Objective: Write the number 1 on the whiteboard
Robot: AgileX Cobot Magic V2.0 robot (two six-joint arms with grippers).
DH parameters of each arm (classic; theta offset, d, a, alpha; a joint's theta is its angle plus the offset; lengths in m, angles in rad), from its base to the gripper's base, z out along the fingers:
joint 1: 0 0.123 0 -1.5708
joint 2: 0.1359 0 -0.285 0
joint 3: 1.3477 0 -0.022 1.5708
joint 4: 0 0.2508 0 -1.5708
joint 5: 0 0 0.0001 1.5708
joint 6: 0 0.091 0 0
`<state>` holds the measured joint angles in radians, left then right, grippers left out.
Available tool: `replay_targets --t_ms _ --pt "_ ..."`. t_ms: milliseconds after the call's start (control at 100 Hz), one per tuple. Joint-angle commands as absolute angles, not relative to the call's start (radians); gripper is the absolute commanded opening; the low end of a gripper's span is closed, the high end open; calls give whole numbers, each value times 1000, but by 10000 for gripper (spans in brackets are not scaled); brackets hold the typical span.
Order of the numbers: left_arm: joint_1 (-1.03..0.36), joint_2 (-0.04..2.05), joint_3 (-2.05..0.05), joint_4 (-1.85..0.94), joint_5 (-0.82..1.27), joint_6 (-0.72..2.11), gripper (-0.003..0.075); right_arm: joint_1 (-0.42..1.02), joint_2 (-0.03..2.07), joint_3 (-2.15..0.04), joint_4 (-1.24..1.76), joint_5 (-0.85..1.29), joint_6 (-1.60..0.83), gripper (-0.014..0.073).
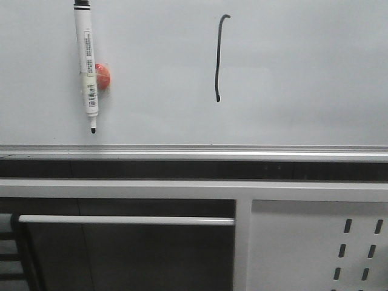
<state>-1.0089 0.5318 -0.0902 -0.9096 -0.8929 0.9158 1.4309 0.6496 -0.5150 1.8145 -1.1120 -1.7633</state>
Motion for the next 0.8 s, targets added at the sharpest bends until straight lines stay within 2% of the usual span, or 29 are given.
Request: replay_targets --t_ms 0,150,300,480,790 --pt "-1018 456 -167 -1038 -819 1193 -18 1431 640 -540 1726 -1102 -1794 -79" --pt "-1018 372 -315 -1424 -769 1583 -18 1431 617 -540 1719 -1102 -1818 -79" --pt "-1019 334 -466 -1851 -806 2113 -18 1431 599 -540 1718 -1102 -1822 -79" --pt "-1025 236 -510 -1848 -828 2122 -18 1431 596 -540 1685 -1128 -1879 -79" --pt "-1014 35 -510 -1848 -851 2245 -18 1431 596 -540 1688 -1319 -1880 -79"
